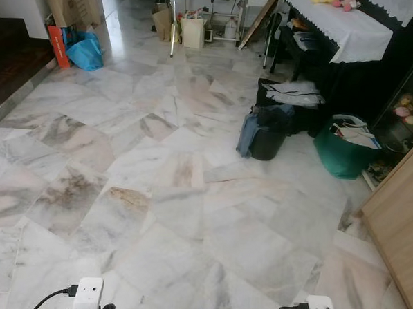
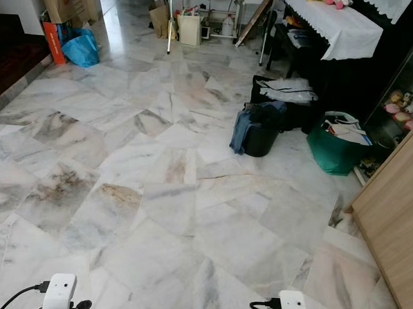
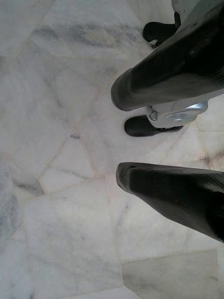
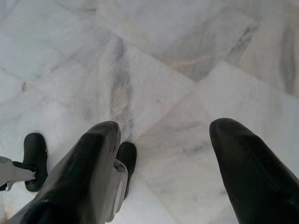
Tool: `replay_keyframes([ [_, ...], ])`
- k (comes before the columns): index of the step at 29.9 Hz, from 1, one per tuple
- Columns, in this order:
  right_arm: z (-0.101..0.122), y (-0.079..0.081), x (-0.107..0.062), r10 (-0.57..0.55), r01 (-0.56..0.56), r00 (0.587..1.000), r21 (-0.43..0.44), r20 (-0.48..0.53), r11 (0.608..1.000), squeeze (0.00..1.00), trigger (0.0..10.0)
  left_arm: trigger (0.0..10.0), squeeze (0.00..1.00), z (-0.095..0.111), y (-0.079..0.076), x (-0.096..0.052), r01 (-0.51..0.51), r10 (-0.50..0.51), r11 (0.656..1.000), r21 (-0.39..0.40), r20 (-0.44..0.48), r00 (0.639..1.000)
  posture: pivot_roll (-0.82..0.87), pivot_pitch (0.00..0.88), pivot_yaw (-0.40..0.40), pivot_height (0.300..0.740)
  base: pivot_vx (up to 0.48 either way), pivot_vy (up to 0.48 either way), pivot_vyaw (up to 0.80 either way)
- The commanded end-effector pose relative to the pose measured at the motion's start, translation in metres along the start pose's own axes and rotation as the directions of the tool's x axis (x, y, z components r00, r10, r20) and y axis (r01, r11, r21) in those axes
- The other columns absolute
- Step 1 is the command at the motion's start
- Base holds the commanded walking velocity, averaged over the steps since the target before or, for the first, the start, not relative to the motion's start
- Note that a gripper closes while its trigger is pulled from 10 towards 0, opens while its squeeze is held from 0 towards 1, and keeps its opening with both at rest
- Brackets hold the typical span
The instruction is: Move the pillow to the sofa from floor
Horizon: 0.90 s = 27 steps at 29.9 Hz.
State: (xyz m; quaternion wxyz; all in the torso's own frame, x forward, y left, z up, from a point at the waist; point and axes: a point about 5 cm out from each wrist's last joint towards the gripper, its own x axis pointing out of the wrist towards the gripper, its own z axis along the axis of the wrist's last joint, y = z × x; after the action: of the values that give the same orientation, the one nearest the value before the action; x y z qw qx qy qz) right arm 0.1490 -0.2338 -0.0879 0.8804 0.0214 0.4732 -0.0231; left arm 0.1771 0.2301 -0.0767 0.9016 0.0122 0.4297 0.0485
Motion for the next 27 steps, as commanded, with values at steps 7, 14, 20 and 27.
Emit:
replay_keyframes([
  [7,-0.007,0.003,0.000,-0.013,0.014,0.999,0.037,-0.029,0.999,0.00,10.0,10.0,0.00,-0.007,-0.001,-0.001,0.000,0.000,1.000,-0.008,-0.039,0.999,0.04,0.000,-0.035,0.740,0.000,0.000,0.08],
  [14,-0.006,-0.002,-0.001,0.003,-0.003,0.999,0.003,-0.034,1.000,0.00,10.0,10.0,0.00,-0.015,-0.004,-0.002,0.006,-0.006,1.000,0.008,-0.071,0.997,0.04,0.000,-0.032,0.740,0.000,0.000,0.80],
  [20,-0.008,0.000,-0.001,0.007,-0.007,0.999,0.002,-0.037,1.000,0.00,10.0,10.0,0.00,-0.019,-0.003,-0.003,0.006,-0.002,0.999,0.040,-0.095,0.995,0.04,0.000,-0.026,0.740,0.000,0.000,0.80],
  [27,-0.009,0.001,-0.001,0.017,-0.016,0.999,0.008,-0.040,1.000,0.00,10.0,10.0,0.00,-0.017,-0.001,-0.003,0.007,-0.003,0.999,0.039,-0.084,0.996,0.03,0.000,-0.024,0.740,0.000,0.000,0.80],
])
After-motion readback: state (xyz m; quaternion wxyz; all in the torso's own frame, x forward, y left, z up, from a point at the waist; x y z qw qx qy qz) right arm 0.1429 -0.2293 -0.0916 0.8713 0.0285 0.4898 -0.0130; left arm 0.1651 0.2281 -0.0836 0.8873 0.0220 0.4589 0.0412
